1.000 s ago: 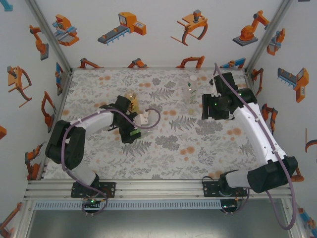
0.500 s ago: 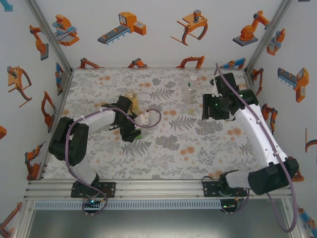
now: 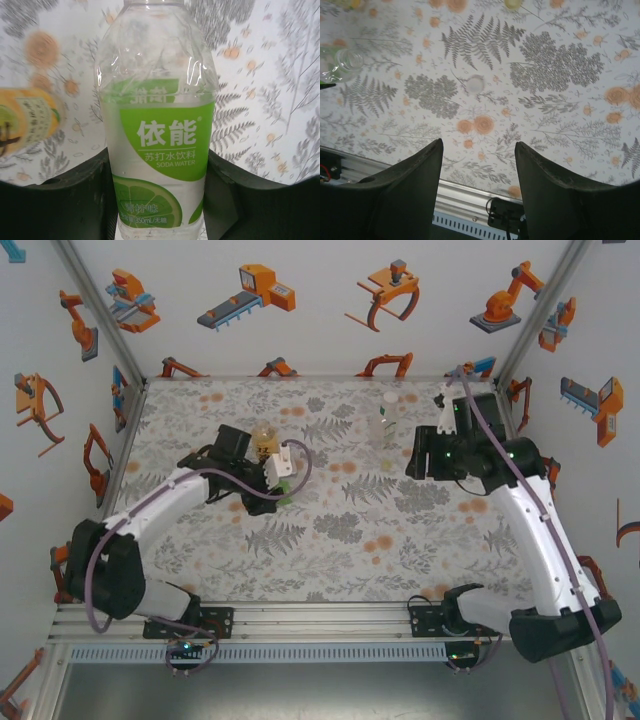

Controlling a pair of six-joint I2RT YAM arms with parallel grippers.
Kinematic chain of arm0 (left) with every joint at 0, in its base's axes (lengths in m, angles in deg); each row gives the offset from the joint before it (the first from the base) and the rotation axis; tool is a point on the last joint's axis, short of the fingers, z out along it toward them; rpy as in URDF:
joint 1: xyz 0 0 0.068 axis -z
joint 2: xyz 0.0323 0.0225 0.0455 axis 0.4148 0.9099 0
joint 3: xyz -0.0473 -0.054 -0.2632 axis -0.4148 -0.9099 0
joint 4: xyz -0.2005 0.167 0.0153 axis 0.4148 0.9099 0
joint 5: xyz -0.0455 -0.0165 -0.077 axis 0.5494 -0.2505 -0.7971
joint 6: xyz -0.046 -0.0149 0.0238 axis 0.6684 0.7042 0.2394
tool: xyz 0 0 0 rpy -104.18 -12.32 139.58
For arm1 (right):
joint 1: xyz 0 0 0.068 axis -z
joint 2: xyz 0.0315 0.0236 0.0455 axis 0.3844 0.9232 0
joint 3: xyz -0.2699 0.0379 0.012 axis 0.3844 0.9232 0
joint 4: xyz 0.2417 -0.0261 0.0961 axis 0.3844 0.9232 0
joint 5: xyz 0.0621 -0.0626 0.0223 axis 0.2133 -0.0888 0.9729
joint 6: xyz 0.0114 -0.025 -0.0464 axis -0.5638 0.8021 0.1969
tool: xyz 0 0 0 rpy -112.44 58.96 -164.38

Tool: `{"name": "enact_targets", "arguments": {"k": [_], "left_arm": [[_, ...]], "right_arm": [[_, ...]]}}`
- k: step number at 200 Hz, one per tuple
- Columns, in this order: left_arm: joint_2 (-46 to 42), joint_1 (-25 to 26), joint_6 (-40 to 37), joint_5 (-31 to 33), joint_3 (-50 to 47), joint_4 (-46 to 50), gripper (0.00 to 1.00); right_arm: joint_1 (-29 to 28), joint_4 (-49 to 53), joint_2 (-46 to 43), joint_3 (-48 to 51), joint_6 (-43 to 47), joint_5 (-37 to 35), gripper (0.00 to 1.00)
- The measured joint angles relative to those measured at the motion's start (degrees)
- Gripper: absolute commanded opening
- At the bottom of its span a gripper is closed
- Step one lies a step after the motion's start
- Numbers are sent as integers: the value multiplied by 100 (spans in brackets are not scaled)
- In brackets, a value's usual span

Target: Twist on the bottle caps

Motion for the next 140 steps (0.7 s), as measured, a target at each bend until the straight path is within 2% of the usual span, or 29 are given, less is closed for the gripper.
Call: {"name": "enact_targets", "arguments": {"k": [52, 81, 117, 140], "left_arm": [[-1152, 0, 1272, -756, -175, -955, 43], [-1705, 0, 2221, -1187, -278, -1856, 43], [-2186, 55, 3600, -1488, -581, -3407, 42], [-2277, 186, 4406, -1539, -785, -4382, 41]], "right_arm": [[0, -1165, -734, 750, -157, 918, 56], [0, -2135, -1021, 1220, -378, 1641, 56], [0, -3797, -1298, 1777, -922, 2623, 57], [-24, -5200, -1408, 2129, -1419, 3141, 65]]}}
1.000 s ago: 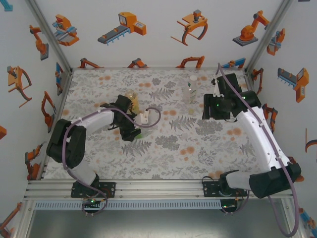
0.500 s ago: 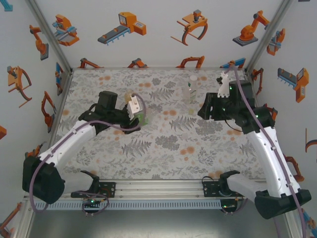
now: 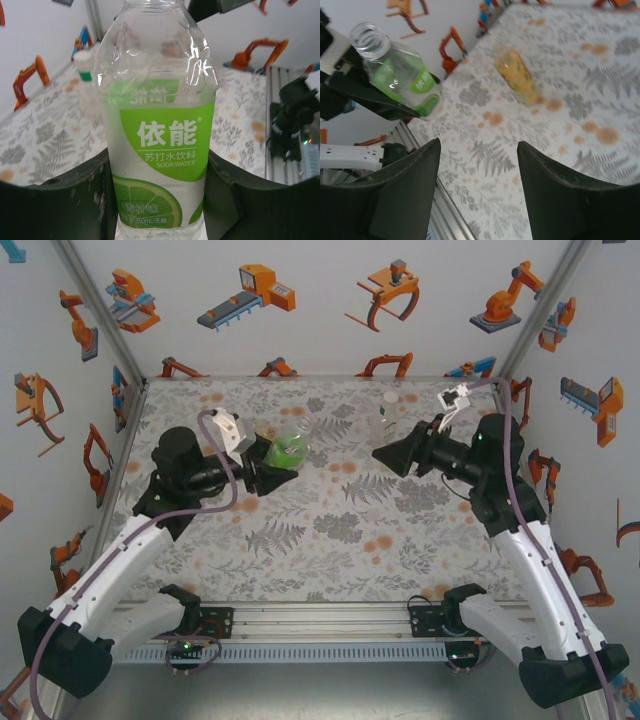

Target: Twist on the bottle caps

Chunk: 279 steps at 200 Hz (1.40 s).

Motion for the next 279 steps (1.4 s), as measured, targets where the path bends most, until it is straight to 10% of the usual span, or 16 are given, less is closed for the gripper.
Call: {"name": "enact_targets", "arguments": {"k": [62, 140, 208, 279], "left_arm": [[116, 752, 1121, -63, -131, -1403, 41], [227, 1161, 1311, -96, -105, -1534, 42], [326, 1362, 1303, -87, -17, -1408, 46], [398, 1447, 1233, -79, 31, -1346, 77]], "right_arm": [[-706, -3209, 98, 448, -623, 767, 84], [-1823, -3777, 719, 442, -129, 754, 85], [-2465, -3751, 1233, 234, 317, 483, 54], [-2581, -3748, 1239, 232, 404, 328, 39]]}}
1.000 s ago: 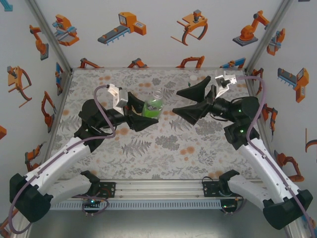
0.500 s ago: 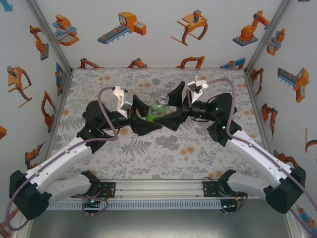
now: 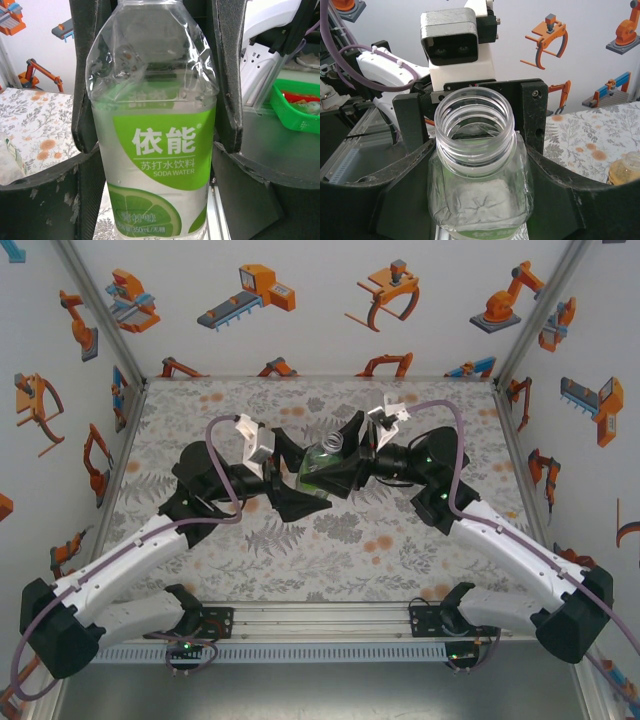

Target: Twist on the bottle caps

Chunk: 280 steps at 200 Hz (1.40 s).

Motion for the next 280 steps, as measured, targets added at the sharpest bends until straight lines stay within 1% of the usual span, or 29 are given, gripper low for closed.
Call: {"name": "enact_targets", "arguments": {"k": [41, 53, 102, 133, 144, 165, 193, 221, 241, 255, 280], "left_arm": [[146, 72, 0, 2, 24, -9, 77], [177, 83, -2, -2, 24, -13, 75], [214, 116, -17, -15, 61, -13, 62], [192, 114, -66, -15, 66, 66, 57], [186, 118, -87, -13, 66, 92, 55], [155, 118, -140, 7, 68, 142, 54], [101, 125, -264, 52, 68, 282, 51], [20, 146, -433, 168, 68, 538, 49], [-83, 146, -568, 295, 68, 761, 45], [-179, 146, -667, 428, 66, 905, 41], [-385, 146, -822, 723, 66, 1270, 28]], "right_arm": [[-98, -4, 26, 0, -2, -83, 39], [-133, -4, 48, 0, 0, -96, 39], [-179, -2, 98, 0, 4, -151, 39], [-184, -17, 92, 0, 42, -262, 40], [-184, -17, 90, -4, 46, -273, 44], [-199, -2, 87, -13, 74, -310, 59], [-210, 225, 28, -74, 225, -389, 72], [-243, 745, -164, -245, 597, -546, 75], [-243, 1147, -361, -358, 861, -789, 75], [-243, 1432, -487, -455, 1032, -1027, 75], [-243, 1947, -691, -575, 1300, -1517, 75]]}}
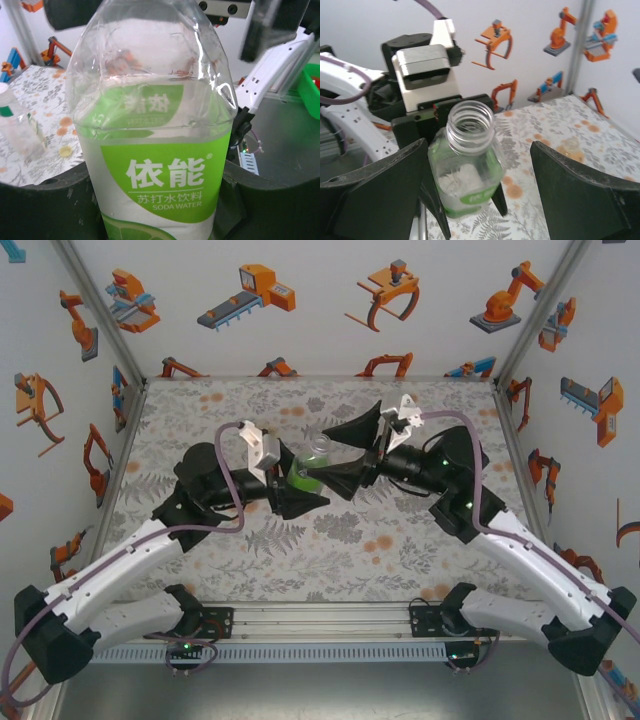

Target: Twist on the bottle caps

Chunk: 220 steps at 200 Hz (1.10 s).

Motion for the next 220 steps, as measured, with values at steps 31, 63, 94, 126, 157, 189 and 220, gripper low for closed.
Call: {"name": "enact_targets", "arguments": {"k": [31, 63, 94, 126, 157, 189, 220], "left_arm": [[-149, -46, -109, 310, 0, 542, 14], [-264, -170, -122, 479, -35, 916, 0], [-420, -269, -111, 507, -83, 1154, 0], [-560, -385, -103, 588, -85, 1364, 0], [-693, -409, -105, 638, -85, 1565, 0], [-743, -413, -103, 754, -85, 1808, 0], [-754, -413, -94, 898, -85, 1998, 0]], "right_arm": [[-4, 688, -160, -61, 229, -778, 75], [-4, 1353, -229, -61, 330, -1563, 75], [-4, 1926, -240, 66, 315, -2323, 73], [28, 2564, -173, 385, 105, -2959, 71], [214, 3132, 142, 588, -245, -3292, 69], [542, 3748, 697, 605, -745, -3383, 69], [791, 4312, 1309, 586, -1091, -3314, 68]]}}
